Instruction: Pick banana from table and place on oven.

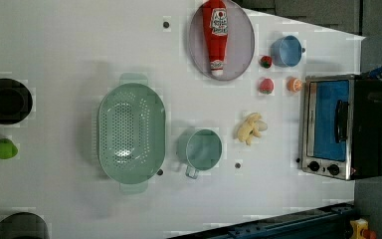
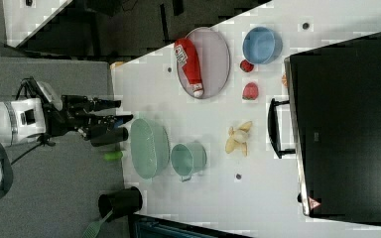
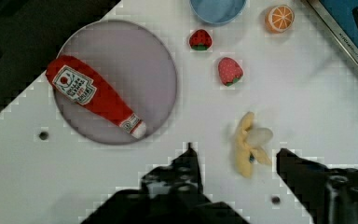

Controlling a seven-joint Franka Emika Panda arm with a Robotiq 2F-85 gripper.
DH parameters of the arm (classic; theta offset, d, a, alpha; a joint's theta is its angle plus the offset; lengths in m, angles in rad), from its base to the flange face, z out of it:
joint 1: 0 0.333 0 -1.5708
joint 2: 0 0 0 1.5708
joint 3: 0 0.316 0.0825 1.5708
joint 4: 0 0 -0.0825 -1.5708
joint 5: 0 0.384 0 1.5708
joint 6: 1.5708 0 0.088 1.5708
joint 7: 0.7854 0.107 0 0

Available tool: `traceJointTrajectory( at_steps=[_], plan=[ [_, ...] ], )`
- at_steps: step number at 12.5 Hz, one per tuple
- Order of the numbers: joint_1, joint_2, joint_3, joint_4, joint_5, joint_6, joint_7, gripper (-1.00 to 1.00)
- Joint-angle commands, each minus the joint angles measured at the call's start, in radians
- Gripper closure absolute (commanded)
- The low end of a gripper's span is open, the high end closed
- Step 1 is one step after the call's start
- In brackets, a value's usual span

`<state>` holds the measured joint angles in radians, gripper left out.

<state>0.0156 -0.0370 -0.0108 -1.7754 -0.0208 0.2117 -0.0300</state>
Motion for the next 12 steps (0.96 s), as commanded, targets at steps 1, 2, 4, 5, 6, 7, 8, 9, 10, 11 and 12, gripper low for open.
traceJointTrajectory(
  at_steps=[1, 2, 4, 5, 6, 7, 8, 9, 10, 11, 12],
  plan=[
    [-0.028, -0.453, -0.015, -0.321, -0.015, -0.151, 0.087, -0.58],
    [-0.028, -0.454, -0.015, -0.324, -0.015, -0.151, 0.087, -0.8],
    [-0.028, -0.453, -0.015, -0.332, -0.015, -0.151, 0.087, -1.0],
    [-0.028, -0.451, -0.015, -0.338, -0.015, -0.151, 0.087, -1.0],
    [-0.028, -0.445, -0.015, -0.347, -0.015, -0.145, 0.087, -1.0],
    [-0.028, -0.435, -0.015, -0.36, -0.015, -0.129, 0.087, -1.0],
    [-0.028, -0.422, -0.014, -0.378, -0.015, -0.099, 0.087, -1.0],
    [-0.028, -0.405, -0.014, -0.401, -0.015, -0.057, 0.087, -1.0],
    [-0.028, -0.386, -0.014, -0.427, -0.015, -0.008, 0.087, -1.0],
    [-0.028, -0.362, -0.013, -0.456, -0.015, 0.046, 0.087, -1.0],
    [-0.028, -0.335, -0.012, -0.486, -0.015, 0.105, 0.087, -1.0]
  ],
)
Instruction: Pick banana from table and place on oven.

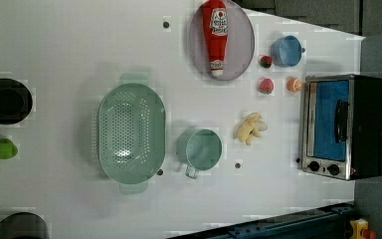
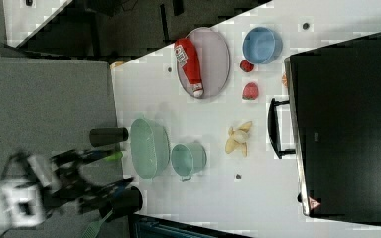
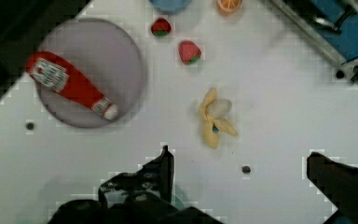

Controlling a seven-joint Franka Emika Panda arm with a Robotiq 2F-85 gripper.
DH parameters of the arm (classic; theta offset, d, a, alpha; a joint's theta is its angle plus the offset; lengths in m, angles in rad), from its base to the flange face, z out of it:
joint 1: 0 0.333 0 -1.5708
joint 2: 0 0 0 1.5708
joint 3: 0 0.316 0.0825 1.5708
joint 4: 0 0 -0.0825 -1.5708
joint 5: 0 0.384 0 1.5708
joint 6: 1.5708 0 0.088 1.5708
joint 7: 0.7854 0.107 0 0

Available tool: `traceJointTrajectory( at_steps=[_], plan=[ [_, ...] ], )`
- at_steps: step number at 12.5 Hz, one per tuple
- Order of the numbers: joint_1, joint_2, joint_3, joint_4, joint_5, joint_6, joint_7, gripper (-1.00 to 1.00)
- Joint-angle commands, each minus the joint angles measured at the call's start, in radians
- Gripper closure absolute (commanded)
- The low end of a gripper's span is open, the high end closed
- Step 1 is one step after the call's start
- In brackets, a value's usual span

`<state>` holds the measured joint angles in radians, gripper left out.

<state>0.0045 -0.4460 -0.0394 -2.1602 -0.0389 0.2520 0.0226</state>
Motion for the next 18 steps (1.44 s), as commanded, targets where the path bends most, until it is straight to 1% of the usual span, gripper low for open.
traceJointTrajectory(
  at_steps=[1, 4, 7, 14, 18],
  plan=[
    [-0.017, 0.104, 0.018, -0.13, 0.003, 0.125, 0.034, -1.0],
    [-0.017, 0.208, 0.017, -0.204, 0.003, 0.319, 0.034, -1.0],
    [-0.018, 0.329, 0.015, -0.252, 0.003, 0.485, 0.034, -1.0],
    [-0.018, 0.611, 0.015, -0.268, 0.003, 0.711, 0.034, -1.0],
    [-0.018, 0.728, 0.016, -0.269, 0.003, 0.814, 0.035, -1.0]
  ],
)
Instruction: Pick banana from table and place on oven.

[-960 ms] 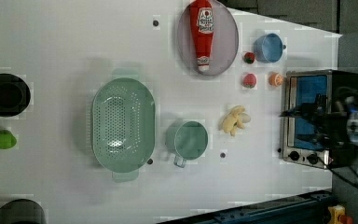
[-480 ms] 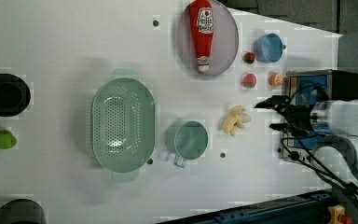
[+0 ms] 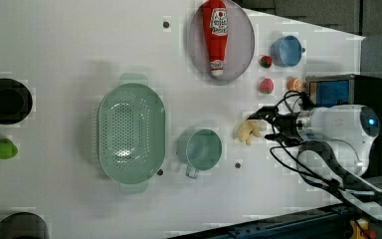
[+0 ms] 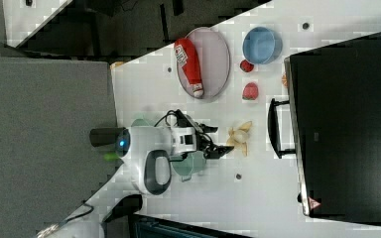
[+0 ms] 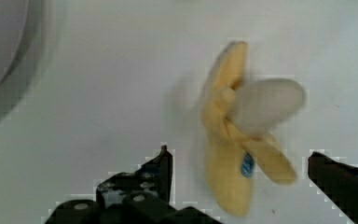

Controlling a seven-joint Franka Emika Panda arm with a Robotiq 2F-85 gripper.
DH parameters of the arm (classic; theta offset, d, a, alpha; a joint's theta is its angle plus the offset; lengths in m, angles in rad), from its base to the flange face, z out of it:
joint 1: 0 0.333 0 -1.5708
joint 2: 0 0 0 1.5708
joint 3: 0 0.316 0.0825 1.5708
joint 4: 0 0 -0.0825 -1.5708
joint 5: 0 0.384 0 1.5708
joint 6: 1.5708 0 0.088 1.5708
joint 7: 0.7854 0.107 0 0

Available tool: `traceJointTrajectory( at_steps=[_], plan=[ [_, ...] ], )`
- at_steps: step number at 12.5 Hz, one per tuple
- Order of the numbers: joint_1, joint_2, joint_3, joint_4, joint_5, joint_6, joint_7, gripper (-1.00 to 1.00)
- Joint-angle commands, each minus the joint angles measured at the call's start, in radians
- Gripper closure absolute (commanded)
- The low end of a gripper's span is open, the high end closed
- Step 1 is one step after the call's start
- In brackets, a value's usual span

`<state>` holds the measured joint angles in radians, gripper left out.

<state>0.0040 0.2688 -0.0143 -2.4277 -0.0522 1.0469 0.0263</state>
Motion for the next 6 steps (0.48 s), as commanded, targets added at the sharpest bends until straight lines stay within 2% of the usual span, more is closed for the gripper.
traceJointTrajectory(
  at_steps=[1, 4, 6],
  plan=[
    [-0.017, 0.034, -0.009, -0.002, 0.017, 0.037, 0.031, -1.0],
    [-0.017, 0.074, -0.007, -0.003, 0.017, 0.076, 0.032, -1.0],
    [-0.017, 0.084, -0.006, -0.003, 0.017, 0.083, 0.032, -0.42]
  ],
)
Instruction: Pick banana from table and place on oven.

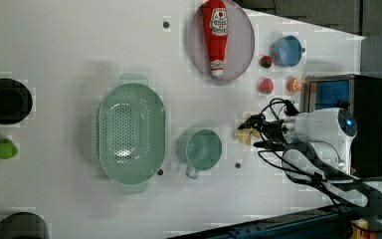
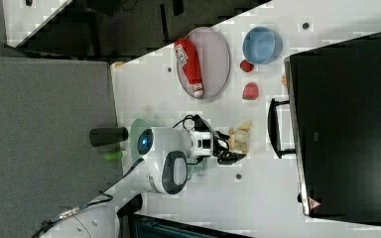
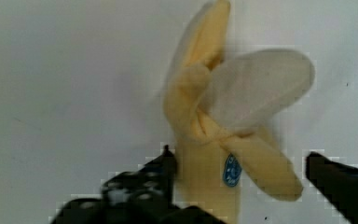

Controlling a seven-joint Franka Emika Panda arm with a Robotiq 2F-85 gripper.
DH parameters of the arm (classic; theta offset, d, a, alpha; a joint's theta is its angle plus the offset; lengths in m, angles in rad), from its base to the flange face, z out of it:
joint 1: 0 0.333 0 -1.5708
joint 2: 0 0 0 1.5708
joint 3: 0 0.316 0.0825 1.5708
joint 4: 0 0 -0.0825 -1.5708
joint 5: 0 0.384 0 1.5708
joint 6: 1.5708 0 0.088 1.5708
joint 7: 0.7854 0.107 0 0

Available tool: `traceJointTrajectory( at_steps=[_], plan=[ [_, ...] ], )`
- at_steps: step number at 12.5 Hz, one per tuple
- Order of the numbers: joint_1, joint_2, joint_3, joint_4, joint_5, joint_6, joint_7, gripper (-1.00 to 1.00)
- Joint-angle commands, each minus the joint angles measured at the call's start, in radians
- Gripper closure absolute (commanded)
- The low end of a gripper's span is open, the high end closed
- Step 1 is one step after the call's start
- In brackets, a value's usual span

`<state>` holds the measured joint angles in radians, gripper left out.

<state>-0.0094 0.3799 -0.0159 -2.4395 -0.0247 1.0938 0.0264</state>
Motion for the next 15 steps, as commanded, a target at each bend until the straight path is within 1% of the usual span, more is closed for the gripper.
traceJointTrajectory(
  at_steps=[1, 3, 4, 7, 9, 10, 13, 15],
  plan=[
    [-0.003, -0.028, -0.003, 0.009, -0.011, 0.049, 0.032, -0.18],
    [-0.003, -0.028, -0.003, 0.01, -0.011, 0.057, 0.032, 0.28],
    [-0.003, -0.029, -0.003, 0.011, -0.011, 0.062, 0.032, 0.47],
    [-0.003, -0.07, -0.003, 0.014, -0.011, 0.069, 0.032, 0.47],
    [-0.003, -0.162, -0.002, 0.015, -0.011, 0.049, 0.032, 0.47],
    [-0.003, -0.225, -0.002, 0.017, -0.011, 0.009, 0.032, 0.47],
    [-0.002, -0.429, -0.001, 0.065, -0.011, -0.229, 0.032, 0.47],
    [-0.002, -0.535, -0.003, 0.136, -0.011, -0.425, 0.032, 0.47]
  ],
)
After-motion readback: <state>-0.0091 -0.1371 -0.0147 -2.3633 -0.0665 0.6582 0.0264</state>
